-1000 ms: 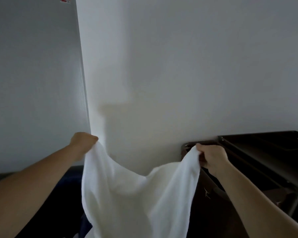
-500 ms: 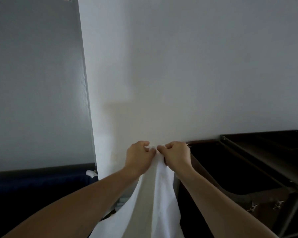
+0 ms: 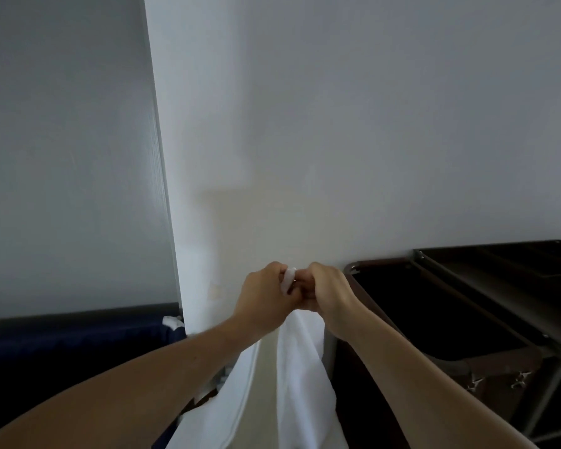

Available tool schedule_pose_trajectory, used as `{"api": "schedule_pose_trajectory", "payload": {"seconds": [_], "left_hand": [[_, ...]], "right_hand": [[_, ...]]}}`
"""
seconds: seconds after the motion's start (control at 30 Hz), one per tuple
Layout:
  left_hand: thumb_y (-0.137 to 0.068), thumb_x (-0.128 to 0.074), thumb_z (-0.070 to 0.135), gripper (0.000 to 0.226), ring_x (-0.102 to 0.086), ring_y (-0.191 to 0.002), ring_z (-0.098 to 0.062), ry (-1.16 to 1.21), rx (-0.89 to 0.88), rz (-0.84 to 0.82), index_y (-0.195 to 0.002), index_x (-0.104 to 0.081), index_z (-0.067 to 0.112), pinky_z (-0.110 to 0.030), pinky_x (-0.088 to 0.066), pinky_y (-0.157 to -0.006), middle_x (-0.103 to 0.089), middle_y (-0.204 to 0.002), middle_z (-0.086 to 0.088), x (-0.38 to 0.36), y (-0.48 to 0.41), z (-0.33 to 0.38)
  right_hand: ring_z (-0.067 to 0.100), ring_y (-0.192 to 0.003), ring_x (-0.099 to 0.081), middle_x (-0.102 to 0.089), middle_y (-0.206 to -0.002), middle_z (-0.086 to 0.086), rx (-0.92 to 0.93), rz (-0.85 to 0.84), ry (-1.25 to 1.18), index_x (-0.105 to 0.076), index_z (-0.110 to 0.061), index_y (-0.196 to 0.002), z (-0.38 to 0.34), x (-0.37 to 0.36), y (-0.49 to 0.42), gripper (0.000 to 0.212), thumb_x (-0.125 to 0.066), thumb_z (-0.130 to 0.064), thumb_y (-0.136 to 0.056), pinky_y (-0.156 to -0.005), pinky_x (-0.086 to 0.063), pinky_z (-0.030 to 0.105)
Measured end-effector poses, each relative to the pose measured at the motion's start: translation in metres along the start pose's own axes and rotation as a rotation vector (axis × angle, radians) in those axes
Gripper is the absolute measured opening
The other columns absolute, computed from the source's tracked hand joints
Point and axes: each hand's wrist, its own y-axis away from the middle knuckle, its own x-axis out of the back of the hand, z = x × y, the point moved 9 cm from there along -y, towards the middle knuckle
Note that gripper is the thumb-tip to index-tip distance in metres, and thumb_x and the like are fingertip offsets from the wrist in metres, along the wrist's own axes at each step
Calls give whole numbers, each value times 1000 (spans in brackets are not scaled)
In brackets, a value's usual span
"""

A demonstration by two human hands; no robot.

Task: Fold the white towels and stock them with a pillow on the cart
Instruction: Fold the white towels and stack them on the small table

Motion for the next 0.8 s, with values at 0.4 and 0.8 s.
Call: {"api": "schedule_pose_trajectory", "payload": {"seconds": [0.4, 0.8], "left_hand": [[-90, -71, 18, 16, -68, -78, 4, 276, -10, -35, -88, -68, 34, -7, -49, -68, -74, -79, 17, 38, -7, -20], [-94, -50, -10, 38, -68, -87, -10, 982, -91, 16, -101, -74, 18, -20, -54, -79, -73, -90, 1, 149, -90, 17]], "right_hand": [[18, -93, -72, -78, -98, 1, 237, -206, 216, -74, -11, -108, -18, 4, 3, 29, -46, -15, -99, -77, -50, 29], [5, -104, -59, -61, -117, -14, 468, -113, 672, -57, -36, -121, -32, 30, -21, 50, -83, -31, -78, -99, -52, 38]]}}
